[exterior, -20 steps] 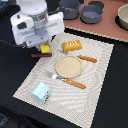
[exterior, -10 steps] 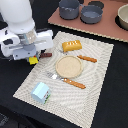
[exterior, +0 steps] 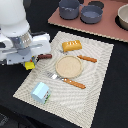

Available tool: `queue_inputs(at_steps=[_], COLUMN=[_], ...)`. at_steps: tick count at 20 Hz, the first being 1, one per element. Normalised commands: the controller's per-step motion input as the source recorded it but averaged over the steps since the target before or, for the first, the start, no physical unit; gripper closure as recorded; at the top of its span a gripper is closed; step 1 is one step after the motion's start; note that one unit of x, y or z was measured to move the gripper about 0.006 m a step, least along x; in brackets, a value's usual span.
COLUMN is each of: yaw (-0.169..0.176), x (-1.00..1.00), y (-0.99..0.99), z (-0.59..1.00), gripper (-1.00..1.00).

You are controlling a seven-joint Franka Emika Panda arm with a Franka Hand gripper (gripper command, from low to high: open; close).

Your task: Interact with the objects in diverse but meaningful ways.

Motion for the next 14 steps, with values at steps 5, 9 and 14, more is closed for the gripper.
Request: queue_inputs(at_steps=[5, 9, 14], yaw=[-0.066, -0.061, -0.057], x=[0.72, 0.55, 0.35], y=[-0.37, -0.21, -0.17], z=[0.36, 0.03, -0.14], gripper=[1.0, 1.0, 1.0])
